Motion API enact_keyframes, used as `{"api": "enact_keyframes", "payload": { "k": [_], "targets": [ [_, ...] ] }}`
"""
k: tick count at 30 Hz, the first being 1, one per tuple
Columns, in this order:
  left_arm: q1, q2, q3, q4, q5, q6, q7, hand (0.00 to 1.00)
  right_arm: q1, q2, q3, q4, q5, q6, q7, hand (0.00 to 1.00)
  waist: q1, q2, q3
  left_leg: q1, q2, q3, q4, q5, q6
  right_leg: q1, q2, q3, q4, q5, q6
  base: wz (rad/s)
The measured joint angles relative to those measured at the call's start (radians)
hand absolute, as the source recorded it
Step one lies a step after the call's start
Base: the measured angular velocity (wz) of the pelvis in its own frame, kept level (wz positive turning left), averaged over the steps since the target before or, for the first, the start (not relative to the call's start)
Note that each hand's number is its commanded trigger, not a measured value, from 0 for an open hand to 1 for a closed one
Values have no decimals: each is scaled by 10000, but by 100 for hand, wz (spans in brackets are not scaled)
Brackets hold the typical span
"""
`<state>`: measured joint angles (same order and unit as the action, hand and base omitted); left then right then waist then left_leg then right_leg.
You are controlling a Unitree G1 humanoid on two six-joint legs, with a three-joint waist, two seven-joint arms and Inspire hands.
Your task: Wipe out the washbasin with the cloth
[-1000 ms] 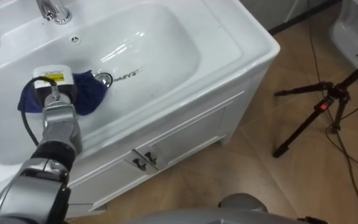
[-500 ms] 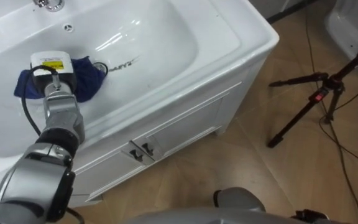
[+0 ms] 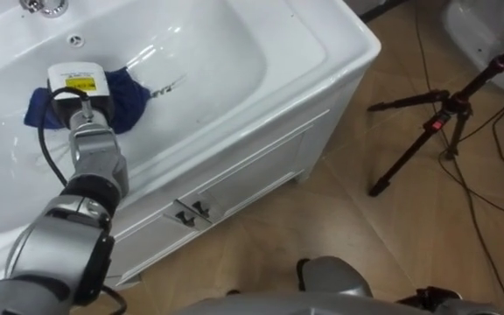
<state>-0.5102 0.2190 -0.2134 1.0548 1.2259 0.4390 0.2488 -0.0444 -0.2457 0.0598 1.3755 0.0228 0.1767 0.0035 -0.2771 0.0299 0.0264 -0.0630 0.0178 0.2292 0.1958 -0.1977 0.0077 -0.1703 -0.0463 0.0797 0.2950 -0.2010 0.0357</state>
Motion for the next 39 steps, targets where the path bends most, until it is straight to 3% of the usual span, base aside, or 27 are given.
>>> {"api": "enact_keyframes", "payload": {
  "k": [5, 11, 16, 27, 39],
  "targets": [
    [-27, -54, -227, -59, -461, 68, 104, 100, -24, 4, 58, 33, -68, 212, -14, 0, -221, 23, 26, 39, -60, 63, -64, 17, 30, 42, -64, -14, -13, -45, 62, 5],
    [-149, -129, -1023, -62, -611, 606, 95, 100, -144, 29, 315, 292, -284, 710, -2, 0, -492, 109, 66, 21, -106, 211, -91, 31, 54, 10, -114, 25, -26, -28, 102, 0],
    [-431, -516, -1583, -358, -972, 852, -280, 100, -185, 31, 460, 391, -340, 1089, 251, 0, -817, 335, 34, -109, -144, 171, -85, 57, 96, -54, -151, -22, -25, -40, 128, 5],
    [-481, -529, -2633, -495, -1051, 1444, -1119, 100, -338, -18, 433, 442, -362, 1173, 319, 0, -1444, 504, 39, 73, -146, 334, -86, 63, 107, 78, -175, 1, -31, -35, 147, -1],
    [-654, -541, -3304, -499, -1723, 1521, -1259, 100, -331, -182, 577, 394, -263, 1296, 331, 0, -1748, 658, 37, 234, -138, 325, -295, 80, 139, 183, -143, -36, -39, -34, 150, 1]
  ]
}}
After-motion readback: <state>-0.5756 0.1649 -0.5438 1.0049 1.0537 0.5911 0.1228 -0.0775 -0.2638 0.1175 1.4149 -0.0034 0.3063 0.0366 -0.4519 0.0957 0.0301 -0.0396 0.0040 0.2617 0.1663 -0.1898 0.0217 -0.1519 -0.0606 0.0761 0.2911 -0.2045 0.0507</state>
